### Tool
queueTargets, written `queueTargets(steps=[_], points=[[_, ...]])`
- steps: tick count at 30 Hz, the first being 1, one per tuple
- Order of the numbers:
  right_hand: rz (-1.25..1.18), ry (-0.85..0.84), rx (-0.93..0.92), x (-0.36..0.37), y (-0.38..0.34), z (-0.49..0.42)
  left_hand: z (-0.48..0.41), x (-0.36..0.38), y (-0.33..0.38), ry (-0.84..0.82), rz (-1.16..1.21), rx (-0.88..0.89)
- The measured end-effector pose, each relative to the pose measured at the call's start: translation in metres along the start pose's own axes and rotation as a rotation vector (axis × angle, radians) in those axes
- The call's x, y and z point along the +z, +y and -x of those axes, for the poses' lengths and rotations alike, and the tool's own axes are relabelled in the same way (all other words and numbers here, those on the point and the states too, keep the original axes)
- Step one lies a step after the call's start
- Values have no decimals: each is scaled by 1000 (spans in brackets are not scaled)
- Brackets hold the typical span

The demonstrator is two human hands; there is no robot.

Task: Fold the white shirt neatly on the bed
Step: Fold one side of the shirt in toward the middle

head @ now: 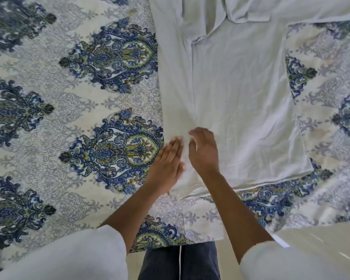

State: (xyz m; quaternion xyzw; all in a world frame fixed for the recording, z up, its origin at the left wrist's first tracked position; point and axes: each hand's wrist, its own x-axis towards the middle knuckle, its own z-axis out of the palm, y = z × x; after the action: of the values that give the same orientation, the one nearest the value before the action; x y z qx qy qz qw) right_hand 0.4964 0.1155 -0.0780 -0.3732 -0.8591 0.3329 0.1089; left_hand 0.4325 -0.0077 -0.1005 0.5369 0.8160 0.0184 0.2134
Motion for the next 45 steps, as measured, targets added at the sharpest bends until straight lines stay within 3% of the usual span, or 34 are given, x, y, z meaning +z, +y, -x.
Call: queueTargets(steps=[5, 8, 13, 16, 19, 24, 28, 38, 42, 45], points=[[383, -289, -467, 44, 14, -60, 6, 19, -17, -19, -72, 212], [565, -376, -537, 51, 22, -130, 4, 25, -22, 59, -54, 246], [630, -328, -356, 48, -2, -247, -4, 12, -23, 76, -44, 289], [590, -338, -327, 54, -15, -226, -40, -10, -31, 151, -7, 124], [630, -386, -473, 55, -2, -187, -59, -8, -38, 111, -8, 66], [659, -370, -363, 50, -10, -254, -41, 1, -40, 14, -113, 399], [614, -365, -366, 48, 1, -203, -21, 7, -27, -62, -118, 603], [586, -366, -305, 24, 25, -133, -6, 7, 5, -227, -203, 721], [510, -456, -292, 10, 15, -141, -29, -21, -9, -63, -144, 597], [359, -402, -266, -1, 5, -159, -60, -44, -38, -52, -139, 389]])
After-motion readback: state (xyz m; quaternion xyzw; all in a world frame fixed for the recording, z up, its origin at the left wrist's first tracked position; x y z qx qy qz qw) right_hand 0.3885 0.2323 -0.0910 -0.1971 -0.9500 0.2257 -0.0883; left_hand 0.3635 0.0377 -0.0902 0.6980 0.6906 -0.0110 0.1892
